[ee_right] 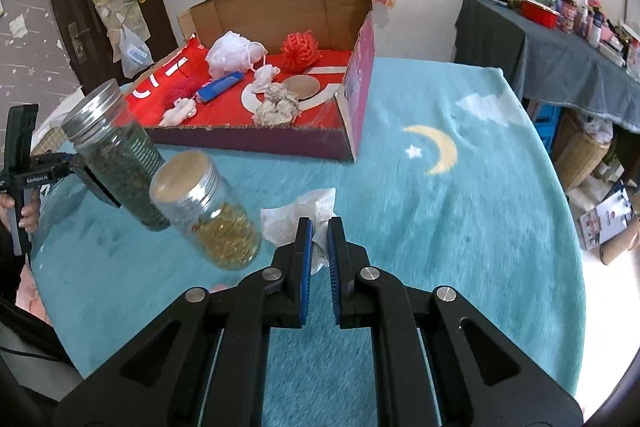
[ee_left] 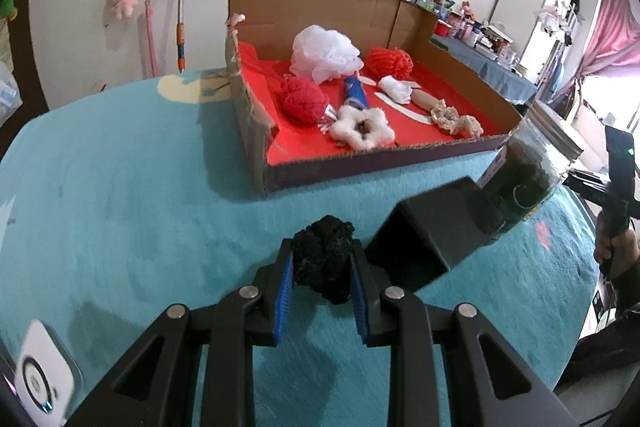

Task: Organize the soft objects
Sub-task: 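Carry the black scrunchie with the left tool while the right tool carries the white cloth into the box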

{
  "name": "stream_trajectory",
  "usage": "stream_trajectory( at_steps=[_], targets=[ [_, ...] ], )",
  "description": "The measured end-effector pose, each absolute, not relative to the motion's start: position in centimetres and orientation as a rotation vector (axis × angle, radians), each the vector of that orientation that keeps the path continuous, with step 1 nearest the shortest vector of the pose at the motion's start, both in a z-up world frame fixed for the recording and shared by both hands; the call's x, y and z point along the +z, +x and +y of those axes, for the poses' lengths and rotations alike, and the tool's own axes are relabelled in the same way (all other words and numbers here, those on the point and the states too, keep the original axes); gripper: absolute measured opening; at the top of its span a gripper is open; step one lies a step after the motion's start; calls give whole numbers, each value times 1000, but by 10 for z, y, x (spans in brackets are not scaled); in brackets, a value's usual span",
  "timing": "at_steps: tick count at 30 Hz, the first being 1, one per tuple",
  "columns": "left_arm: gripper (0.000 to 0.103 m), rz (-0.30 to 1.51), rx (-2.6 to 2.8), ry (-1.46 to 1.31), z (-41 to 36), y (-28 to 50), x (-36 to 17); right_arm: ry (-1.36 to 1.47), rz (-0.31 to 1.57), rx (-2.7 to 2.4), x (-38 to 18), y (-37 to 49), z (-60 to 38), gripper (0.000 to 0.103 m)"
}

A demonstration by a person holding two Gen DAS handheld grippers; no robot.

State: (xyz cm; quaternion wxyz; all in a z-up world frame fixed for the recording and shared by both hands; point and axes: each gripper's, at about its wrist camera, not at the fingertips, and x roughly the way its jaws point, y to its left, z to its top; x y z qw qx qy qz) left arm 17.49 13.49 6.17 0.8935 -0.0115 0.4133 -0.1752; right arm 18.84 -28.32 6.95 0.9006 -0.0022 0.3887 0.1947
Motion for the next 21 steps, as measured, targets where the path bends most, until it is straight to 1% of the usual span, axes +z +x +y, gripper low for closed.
stream_trajectory(
  at_steps=[9, 21],
  targets=[
    [27, 821, -407, 23, 130, 184, 83, -49, 758, 475, 85, 207, -276, 7],
    [27, 803, -482, 70, 100, 210, 109, -107, 717, 590, 106, 233, -242, 7]
  ],
)
